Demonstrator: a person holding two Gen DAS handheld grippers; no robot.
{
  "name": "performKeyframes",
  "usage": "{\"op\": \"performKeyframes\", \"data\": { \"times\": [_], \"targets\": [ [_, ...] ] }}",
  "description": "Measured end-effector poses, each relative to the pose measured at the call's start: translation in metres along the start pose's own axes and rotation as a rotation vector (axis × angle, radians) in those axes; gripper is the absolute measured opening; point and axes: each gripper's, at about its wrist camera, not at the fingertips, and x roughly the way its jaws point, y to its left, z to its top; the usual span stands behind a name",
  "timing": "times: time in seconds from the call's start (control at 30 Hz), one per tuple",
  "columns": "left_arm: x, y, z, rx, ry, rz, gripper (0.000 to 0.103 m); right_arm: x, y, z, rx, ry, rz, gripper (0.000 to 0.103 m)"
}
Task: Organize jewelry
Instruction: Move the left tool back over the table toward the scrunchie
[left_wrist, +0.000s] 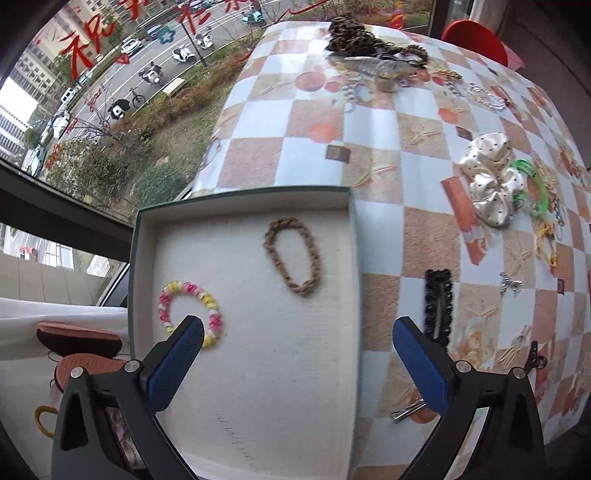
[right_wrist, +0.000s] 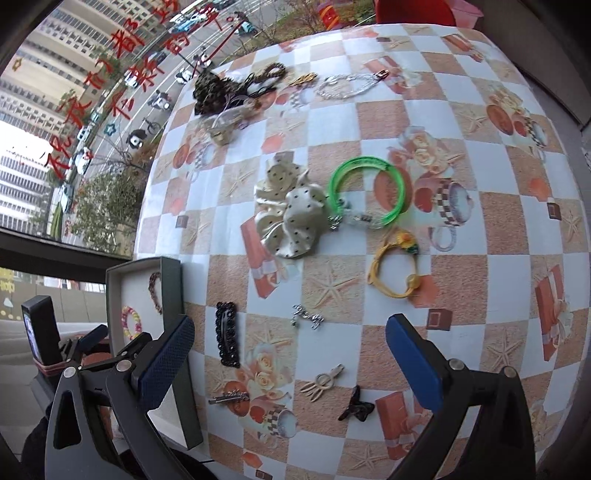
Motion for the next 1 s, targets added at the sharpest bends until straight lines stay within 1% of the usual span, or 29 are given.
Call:
{"op": "performKeyframes", "data": {
  "times": [0.13, 0.2, 0.27, 0.4, 0.57, 0.73, 0.87, 1.0],
  "targets": [
    [-0.003, -0.02, 0.007, 0.032, -0.004, -0.018, 0.103, 0.001, -0.015, 0.003, 0.021, 0.028, -0.016, 0.103],
    [-0.005, -0.029, 0.011, 0.051, -0.009, -0.034, 0.103, 0.002, -0.022, 0.005, 0.017, 0.047, -0.039, 0.103],
    [-0.006, -0.037, 0.015, 0.068, -0.013, -0.032, 0.103, 0.001, -0.032, 0.006, 0.015, 0.052, -0.056, 0.103],
    [-0.007, -0.049, 0.023, 0.074, -0.02, -0.027, 0.103, 0.001, -0.054, 0.007, 0.048, 0.066, -0.069, 0.103],
    [-0.005, -0.064, 0.039, 0.078, -0.028, -0.062, 0.103, 0.006, -0.077, 0.004, 0.091, 0.093, -0.077, 0.103],
    [-0.001, -0.081, 0.054, 0.1, -0.037, -0.079, 0.103, 0.014, -0.086, 0.003, 0.087, 0.113, -0.102, 0.103],
    [0.008, -0.101, 0.07, 0.111, -0.034, -0.128, 0.103, 0.022, -0.089, 0.006, 0.067, 0.122, -0.136, 0.103],
    [0.022, -0.118, 0.085, 0.107, -0.018, -0.156, 0.103, 0.032, -0.089, 0.012, 0.049, 0.123, -0.174, 0.103]
  ]
}}
